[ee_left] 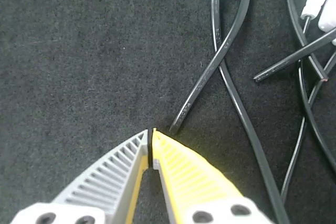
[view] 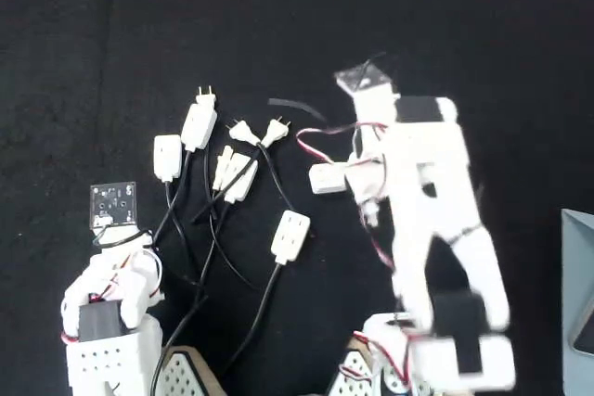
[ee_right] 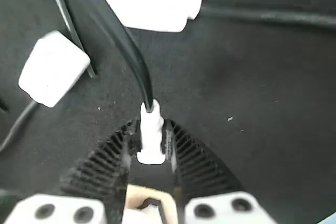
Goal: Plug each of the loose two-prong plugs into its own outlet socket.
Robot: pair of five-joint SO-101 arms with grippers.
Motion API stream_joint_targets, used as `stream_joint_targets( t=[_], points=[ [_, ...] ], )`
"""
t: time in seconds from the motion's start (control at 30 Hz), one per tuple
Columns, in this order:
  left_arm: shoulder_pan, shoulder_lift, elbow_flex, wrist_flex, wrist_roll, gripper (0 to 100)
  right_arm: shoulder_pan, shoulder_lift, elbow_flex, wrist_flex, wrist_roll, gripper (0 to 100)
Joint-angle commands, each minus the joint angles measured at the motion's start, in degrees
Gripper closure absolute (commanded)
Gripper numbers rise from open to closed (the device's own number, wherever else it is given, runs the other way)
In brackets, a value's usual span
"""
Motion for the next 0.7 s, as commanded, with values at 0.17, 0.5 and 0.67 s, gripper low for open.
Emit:
stream_joint_targets(
  t=[0.17, 0.5, 0.67],
  points=[
    [0.0, -0.2, -3.5, 0.0, -0.4, 97, -2.1, -15.6, 0.9, -1.9, -0.1, 98.7],
    [0.5, -0.2, -24.0, -4.7, -0.2, 97, -14.2, -28.1, 16.0, -19.3, -7.7, 98.7],
    [0.6, -0.2, -19.9, -19.3, -0.1, 97, -20.2, -36.4, 25.6, -31.6, -11.8, 98.7]
  ],
)
